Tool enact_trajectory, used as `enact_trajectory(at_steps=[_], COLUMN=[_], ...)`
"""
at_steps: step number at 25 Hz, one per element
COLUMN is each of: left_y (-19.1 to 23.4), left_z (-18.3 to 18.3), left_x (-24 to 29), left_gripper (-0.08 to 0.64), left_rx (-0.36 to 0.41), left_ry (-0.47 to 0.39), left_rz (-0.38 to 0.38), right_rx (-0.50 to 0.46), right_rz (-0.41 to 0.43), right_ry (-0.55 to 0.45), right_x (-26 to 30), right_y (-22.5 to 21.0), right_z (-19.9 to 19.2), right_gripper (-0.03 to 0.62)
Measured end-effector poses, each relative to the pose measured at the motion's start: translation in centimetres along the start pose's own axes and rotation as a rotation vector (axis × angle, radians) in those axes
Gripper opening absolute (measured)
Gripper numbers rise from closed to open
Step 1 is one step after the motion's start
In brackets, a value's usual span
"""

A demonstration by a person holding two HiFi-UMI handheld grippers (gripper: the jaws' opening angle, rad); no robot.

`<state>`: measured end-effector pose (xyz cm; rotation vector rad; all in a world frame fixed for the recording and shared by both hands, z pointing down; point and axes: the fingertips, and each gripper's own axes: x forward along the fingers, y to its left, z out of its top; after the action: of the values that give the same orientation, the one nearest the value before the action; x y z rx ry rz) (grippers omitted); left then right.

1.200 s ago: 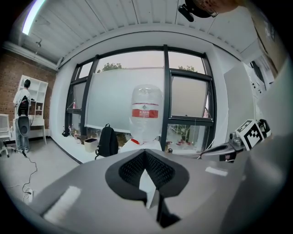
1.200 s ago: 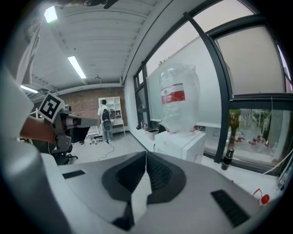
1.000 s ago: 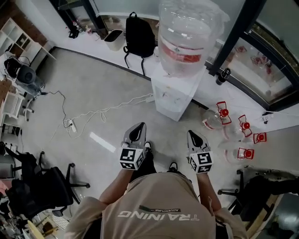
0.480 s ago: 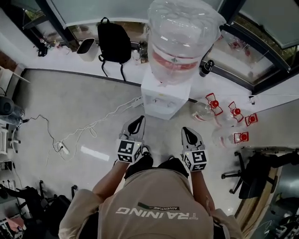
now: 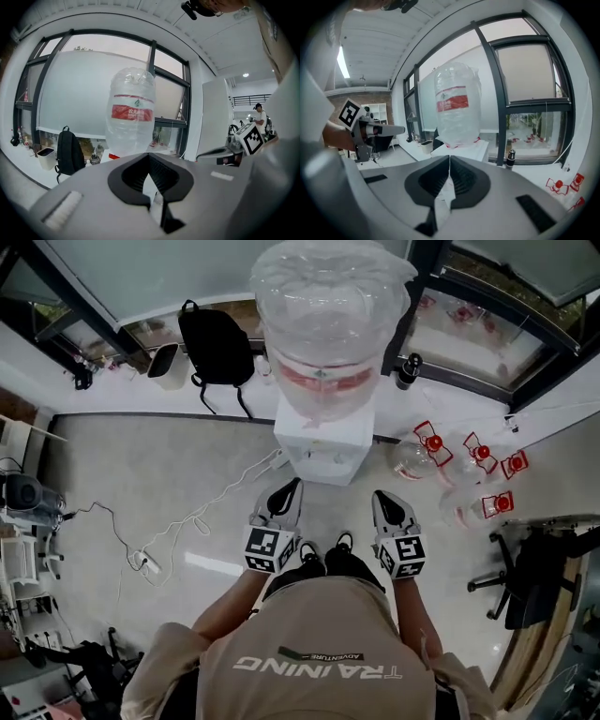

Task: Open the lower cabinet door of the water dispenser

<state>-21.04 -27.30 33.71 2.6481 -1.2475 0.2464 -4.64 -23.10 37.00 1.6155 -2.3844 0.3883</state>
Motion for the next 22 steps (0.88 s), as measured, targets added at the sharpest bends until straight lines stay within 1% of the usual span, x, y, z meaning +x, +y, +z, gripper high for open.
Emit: enact_trajectory(at_steps=[2, 4, 8, 11, 13, 15, 17, 20, 22], left_y=[-1.0, -1.6, -2.8, -3.7, -3.9, -3.9, -3.7, -3.0, -2.3], left_z=[0.5, 0.5, -0.3, -1.3, -1.4, -1.2, -1.1, -1.1, -1.7], left_x=[0.7, 1.4, 2.6, 3.1, 3.2, 3.5, 3.8, 4.3, 5.1], left_gripper=[0.008, 0.008, 0.008, 0.008, 0.008, 0.008, 0.008, 0.008, 0.008], left_rx=[0.022, 0.035, 0.022, 0.015, 0.020, 0.021, 0.019, 0.036, 0.036], left_ry=[0.004, 0.019, 0.045, 0.069, 0.066, 0.043, 0.024, 0.002, 0.000], left_rz=[-0.004, 0.006, 0.020, -0.004, -0.024, -0.042, -0.056, -0.067, -0.069], right_rx=[0.009, 0.016, 0.012, 0.021, 0.018, -0.008, -0.030, -0.028, -0.030], right_rz=[0.005, 0.020, 0.049, 0.031, 0.018, 0.006, -0.005, -0.016, -0.009], right_ry=[0.008, 0.023, 0.071, 0.079, 0.061, 0.036, 0.037, 0.026, 0.019], right_x=[0.0, 0.0, -0.1, -0.2, 0.0, 0.2, 0.3, 0.8, 1.3], right_y=[-1.0, -1.7, -3.2, -3.9, -3.7, -3.5, -3.3, -2.8, -2.4], right_z=[-0.6, -1.4, -3.1, -3.8, -3.4, -2.4, -1.9, -1.0, -0.4], right_gripper=[0.011, 0.012, 0.011, 0.012, 0.012, 0.012, 0.011, 0.011, 0.012])
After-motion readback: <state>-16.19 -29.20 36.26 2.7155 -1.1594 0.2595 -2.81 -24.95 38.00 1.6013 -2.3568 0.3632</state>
